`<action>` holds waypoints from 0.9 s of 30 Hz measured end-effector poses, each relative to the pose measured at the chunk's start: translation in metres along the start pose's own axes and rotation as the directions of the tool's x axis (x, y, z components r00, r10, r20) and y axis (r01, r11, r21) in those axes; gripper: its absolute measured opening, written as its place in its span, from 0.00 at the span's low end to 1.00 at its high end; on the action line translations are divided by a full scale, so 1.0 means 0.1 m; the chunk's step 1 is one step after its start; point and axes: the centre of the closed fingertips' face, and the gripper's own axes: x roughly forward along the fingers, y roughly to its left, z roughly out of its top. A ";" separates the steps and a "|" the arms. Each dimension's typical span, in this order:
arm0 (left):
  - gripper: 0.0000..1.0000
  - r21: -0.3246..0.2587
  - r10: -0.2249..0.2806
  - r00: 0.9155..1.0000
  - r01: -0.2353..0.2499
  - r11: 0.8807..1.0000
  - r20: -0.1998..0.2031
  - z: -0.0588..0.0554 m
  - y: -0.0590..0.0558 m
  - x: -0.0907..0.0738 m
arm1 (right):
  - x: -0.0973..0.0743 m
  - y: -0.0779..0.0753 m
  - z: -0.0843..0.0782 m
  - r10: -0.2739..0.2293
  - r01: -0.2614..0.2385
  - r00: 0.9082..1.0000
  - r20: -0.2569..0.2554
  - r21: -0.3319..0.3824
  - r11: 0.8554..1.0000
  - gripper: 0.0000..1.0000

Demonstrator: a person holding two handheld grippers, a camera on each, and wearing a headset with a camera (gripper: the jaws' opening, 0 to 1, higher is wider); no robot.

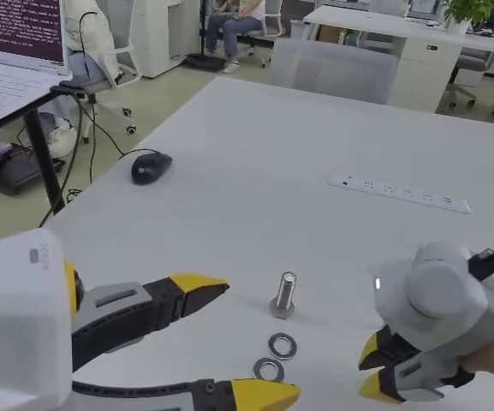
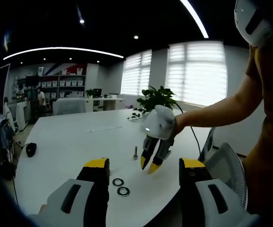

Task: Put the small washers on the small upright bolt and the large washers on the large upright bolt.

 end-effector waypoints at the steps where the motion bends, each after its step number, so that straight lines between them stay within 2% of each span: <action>1: 0.59 0.000 0.001 1.000 -0.001 1.000 0.001 0.00 0.00 -0.01 | 0.02 0.01 0.04 0.004 -0.004 1.000 0.005 -0.001 1.000 0.17; 8: 0.59 0.000 0.012 1.000 -0.012 1.000 0.015 0.02 0.04 -0.07 | 0.26 0.03 0.32 0.026 -0.026 0.999 0.039 0.002 1.000 0.17; 15: 0.59 0.000 0.022 0.999 -0.022 1.000 0.026 0.03 0.09 -0.10 | 0.40 0.02 0.41 0.044 -0.045 0.998 0.042 0.007 0.999 0.18; 22: 0.59 -0.006 0.028 0.999 -0.028 1.000 0.030 0.02 0.10 -0.10 | 0.51 0.02 0.50 0.055 -0.056 0.997 0.045 0.008 0.998 0.25; 27: 0.59 -0.013 0.039 0.999 -0.038 0.999 0.034 0.01 0.14 -0.12 | 0.54 0.00 0.54 0.045 -0.045 0.998 0.034 -0.001 0.999 0.25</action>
